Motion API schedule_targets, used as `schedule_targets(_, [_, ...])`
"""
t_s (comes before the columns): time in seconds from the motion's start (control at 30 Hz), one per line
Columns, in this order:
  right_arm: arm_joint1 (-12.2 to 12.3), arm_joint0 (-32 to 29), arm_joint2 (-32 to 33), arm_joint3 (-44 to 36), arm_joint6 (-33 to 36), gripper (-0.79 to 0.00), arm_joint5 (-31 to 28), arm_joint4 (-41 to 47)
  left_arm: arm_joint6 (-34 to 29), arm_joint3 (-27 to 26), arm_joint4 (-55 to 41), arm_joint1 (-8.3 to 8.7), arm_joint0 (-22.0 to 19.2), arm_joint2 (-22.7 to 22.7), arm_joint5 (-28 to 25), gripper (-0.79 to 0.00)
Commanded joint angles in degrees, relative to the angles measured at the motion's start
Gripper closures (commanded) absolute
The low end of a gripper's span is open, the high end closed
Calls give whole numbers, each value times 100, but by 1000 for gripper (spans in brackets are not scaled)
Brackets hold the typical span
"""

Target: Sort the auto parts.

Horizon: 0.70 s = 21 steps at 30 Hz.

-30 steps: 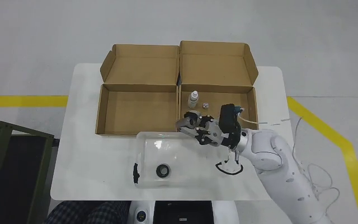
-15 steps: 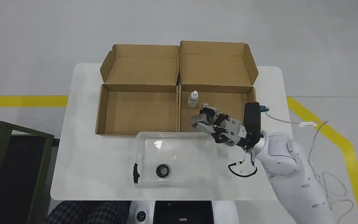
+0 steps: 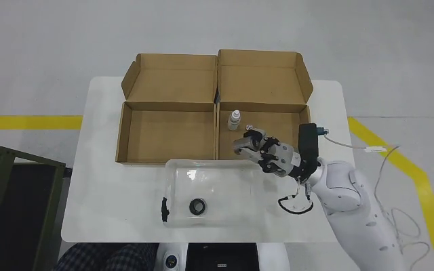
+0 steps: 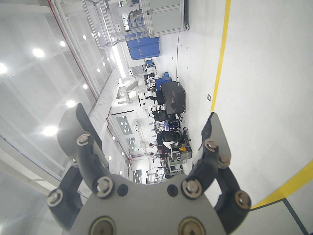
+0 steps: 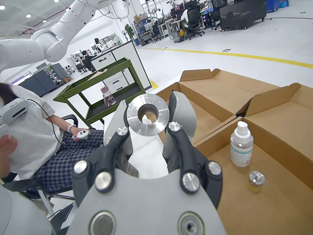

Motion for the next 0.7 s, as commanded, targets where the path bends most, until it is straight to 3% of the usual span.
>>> schedule_targets(0.0, [-9, 54, -72, 38, 5, 0, 53, -34, 0, 0, 0, 0, 0, 0, 0, -785])
schedule_targets(0.67, [-341, 1287, -1621, 616, -25, 0, 1288, -1426, 0, 0, 0, 0, 0, 0, 0, -785])
